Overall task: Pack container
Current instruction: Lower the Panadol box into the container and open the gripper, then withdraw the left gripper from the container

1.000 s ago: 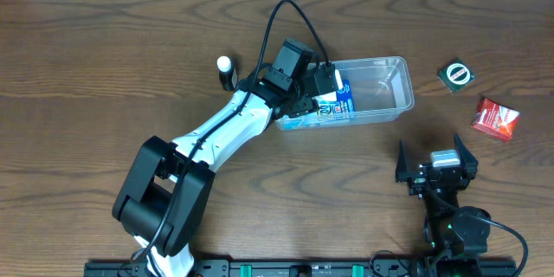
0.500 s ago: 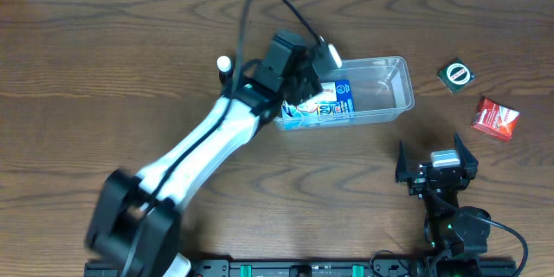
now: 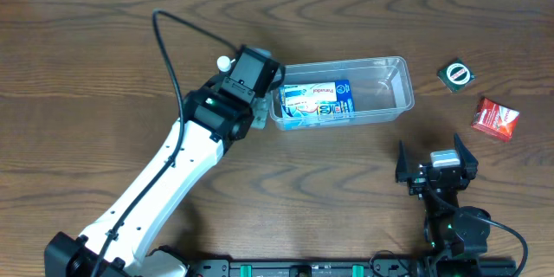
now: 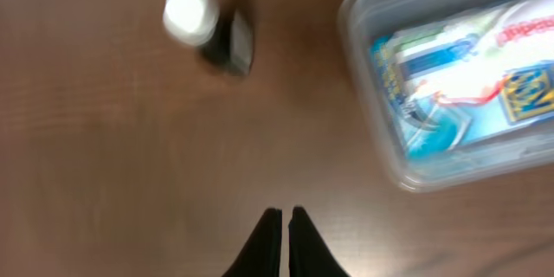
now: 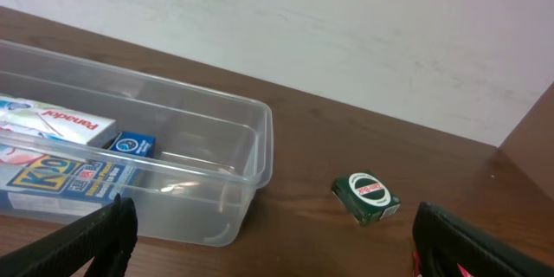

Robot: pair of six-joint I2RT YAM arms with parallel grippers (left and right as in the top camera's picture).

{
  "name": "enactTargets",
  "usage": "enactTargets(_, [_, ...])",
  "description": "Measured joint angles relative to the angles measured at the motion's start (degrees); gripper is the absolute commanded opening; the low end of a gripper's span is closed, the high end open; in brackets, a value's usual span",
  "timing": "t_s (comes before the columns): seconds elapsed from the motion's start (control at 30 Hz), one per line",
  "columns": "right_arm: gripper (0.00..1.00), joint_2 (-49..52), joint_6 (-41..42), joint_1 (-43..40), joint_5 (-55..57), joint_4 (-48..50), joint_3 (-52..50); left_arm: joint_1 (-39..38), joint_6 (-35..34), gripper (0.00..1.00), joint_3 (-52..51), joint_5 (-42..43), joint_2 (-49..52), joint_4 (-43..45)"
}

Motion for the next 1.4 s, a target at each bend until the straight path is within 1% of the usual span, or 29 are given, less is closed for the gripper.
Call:
enactTargets(0.1, [0.99,0.0,-0.02,0.0,0.0,0.0,0.0,0.52,-4.42,0.06,-0.02,1.9,0.22,-5.31])
enactTargets(0.23, [0.99,0.0,0.0,0.0,0.0,0.0,0.0,0.5,-8.9,0.06,-0.04,8.92,0.37,-8.55])
enactTargets(0.4, [0.99,0.0,0.0,0.0,0.0,0.0,0.0,0.24,-15.41,0.06,-0.22,17.68,0.37,-8.7])
enactTargets(0.57, [0.99,0.0,-0.02,0.0,-0.02,0.0,0.0,-1.14,-20.46,0.06,-3.52,21.09,0.37,-5.92])
enactTargets(0.63, [0.99,0.0,-0.02,0.0,0.0,0.0,0.0,-2.32,-22.77,0.06,-5.73,21.77,0.52,-3.54])
enactTargets(1.0, [0.99,0.0,-0.02,0.0,0.0,0.0,0.0,-8.41,-26.18,0.06,-7.74,22.82,1.18,5.84])
enactTargets(1.27, [0.99,0.0,0.0,0.0,0.0,0.0,0.0,-8.57,-26.27,0.06,-7.78,22.95,5.22,6.88])
enactTargets(1.4, [0.99,0.0,0.0,0.0,0.0,0.0,0.0,-8.57,-26.4,0.06,-8.09,22.95,8.57,9.92])
